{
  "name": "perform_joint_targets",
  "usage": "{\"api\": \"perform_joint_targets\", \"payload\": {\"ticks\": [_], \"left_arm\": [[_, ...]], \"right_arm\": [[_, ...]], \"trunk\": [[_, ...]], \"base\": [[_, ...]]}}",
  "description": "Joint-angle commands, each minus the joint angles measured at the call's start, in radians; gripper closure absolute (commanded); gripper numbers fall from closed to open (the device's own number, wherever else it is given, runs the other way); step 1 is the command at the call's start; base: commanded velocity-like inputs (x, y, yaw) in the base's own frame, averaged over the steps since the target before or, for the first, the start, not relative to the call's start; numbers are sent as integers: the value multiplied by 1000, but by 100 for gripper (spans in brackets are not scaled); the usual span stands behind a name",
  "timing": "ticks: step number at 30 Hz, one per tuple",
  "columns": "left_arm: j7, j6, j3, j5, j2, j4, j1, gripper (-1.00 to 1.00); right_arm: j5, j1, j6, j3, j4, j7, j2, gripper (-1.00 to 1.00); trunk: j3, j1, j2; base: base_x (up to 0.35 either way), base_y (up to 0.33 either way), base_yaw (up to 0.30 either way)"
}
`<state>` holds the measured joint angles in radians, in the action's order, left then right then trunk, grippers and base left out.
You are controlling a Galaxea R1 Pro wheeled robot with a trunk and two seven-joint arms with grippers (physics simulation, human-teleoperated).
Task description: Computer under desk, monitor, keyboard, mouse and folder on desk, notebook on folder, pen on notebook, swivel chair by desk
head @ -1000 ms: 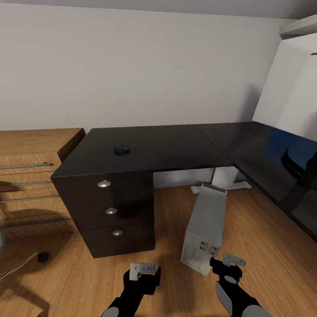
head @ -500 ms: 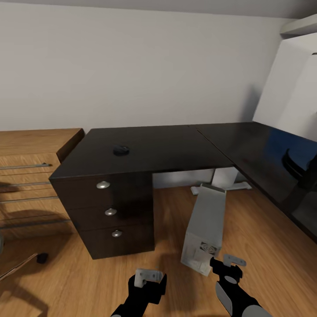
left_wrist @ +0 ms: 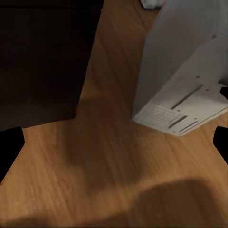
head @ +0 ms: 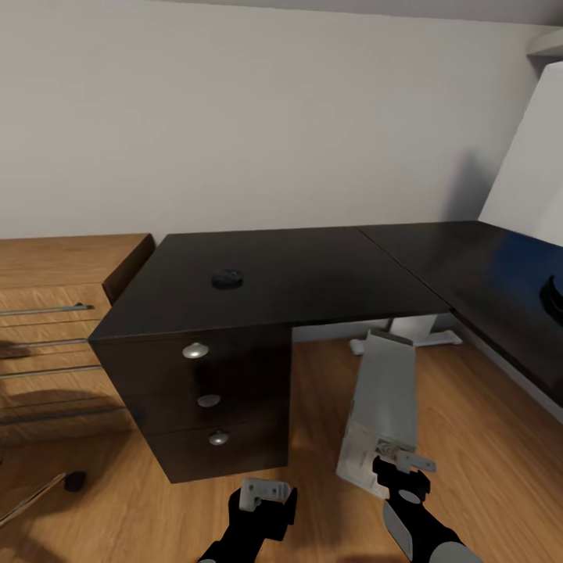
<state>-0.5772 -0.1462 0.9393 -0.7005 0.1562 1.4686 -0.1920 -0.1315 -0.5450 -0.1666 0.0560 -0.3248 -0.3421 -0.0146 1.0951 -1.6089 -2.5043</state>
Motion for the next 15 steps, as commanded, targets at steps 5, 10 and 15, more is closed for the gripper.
{"api": "perform_joint_targets", "payload": {"ticks": [5,10,15], "left_arm": [[-7,-3,3,-5,0,1,-1,-100],[-7,-3,4,-5,-2,1,-1,-100],[-7,-4,4,-4,-4,-3,-1,-100]], "right_arm": [[-1,-1,-10,2,-1,4,-2,-100],[0,-1,-10,2,-2,3,-1,-100],[0,-1,-9,2,-2,3,-1,-100]], "trunk": [[1,0,0],[1,0,0],[1,0,0]], "base": [[82,18,0],[10,2,0],[0,0,0]]}}
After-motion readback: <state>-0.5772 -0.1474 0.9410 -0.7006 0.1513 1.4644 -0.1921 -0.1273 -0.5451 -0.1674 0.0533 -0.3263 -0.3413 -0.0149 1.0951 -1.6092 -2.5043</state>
